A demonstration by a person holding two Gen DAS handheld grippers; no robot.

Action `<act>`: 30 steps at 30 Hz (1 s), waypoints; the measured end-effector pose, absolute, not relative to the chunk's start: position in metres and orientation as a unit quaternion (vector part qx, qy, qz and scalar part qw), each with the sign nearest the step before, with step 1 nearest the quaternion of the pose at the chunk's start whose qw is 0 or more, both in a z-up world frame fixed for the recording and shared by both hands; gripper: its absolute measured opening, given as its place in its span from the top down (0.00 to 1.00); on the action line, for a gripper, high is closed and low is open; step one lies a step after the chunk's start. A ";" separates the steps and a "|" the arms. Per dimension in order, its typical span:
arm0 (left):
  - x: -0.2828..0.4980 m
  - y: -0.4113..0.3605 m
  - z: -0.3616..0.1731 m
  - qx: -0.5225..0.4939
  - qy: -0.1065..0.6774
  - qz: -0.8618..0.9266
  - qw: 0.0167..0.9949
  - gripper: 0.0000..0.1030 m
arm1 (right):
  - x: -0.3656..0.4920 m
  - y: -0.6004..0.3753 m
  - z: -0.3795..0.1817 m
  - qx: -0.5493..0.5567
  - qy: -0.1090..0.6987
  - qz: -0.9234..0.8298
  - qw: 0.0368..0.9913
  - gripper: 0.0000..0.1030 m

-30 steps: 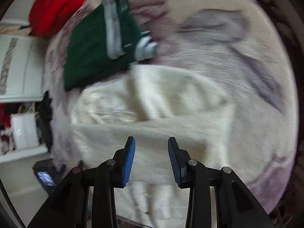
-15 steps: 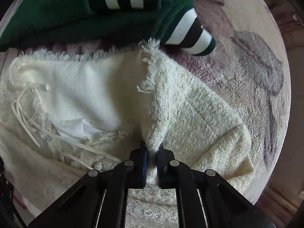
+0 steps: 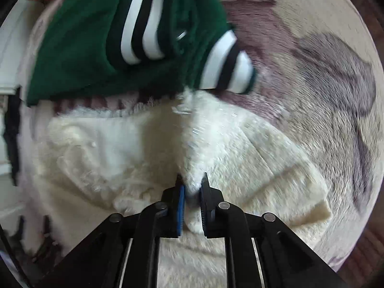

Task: Fold large clothes

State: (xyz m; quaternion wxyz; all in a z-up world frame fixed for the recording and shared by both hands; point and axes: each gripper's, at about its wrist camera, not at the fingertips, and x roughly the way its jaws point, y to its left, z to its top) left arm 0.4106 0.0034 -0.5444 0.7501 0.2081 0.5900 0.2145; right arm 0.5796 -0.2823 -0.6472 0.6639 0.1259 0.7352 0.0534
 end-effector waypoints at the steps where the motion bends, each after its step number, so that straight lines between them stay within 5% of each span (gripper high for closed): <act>1: 0.406 0.000 -0.540 0.206 0.590 0.208 0.752 0.18 | 0.573 -0.304 -0.630 0.158 0.725 0.063 0.667 0.78; 3: 0.393 -0.010 -0.532 0.206 0.591 0.193 0.755 0.18 | 0.550 -0.348 -0.596 0.179 0.708 0.052 0.682 0.51; 5: 0.378 -0.023 -0.529 0.205 0.600 0.174 0.753 0.18 | 0.513 -0.393 -0.571 0.174 0.699 0.026 0.694 0.47; 11: 0.337 -0.081 -0.541 0.201 0.633 0.118 0.738 0.18 | 0.402 -0.462 -0.605 0.129 0.758 -0.037 0.638 0.47; 17: 0.348 -0.141 -0.567 0.217 0.627 0.096 0.742 0.18 | 0.388 -0.440 -0.665 0.137 0.756 0.047 0.639 0.47; 19: 0.356 -0.151 -0.579 0.230 0.628 0.101 0.737 0.18 | 0.395 -0.430 -0.677 0.111 0.750 0.065 0.648 0.56; 20: 0.360 -0.154 -0.586 0.235 0.633 0.103 0.731 0.18 | 0.399 -0.429 -0.680 0.089 0.744 0.052 0.660 0.73; 21: 0.363 -0.155 -0.594 0.235 0.640 0.104 0.724 0.18 | 0.401 -0.437 -0.680 0.103 0.738 0.039 0.666 0.78; 27: 0.369 -0.160 -0.598 0.234 0.649 0.107 0.716 0.16 | 0.380 -0.494 -0.677 0.225 0.711 -0.026 0.666 0.79; 30: 0.363 -0.163 -0.590 0.235 0.644 0.113 0.719 0.16 | 0.376 -0.506 -0.677 0.271 0.714 -0.011 0.645 0.70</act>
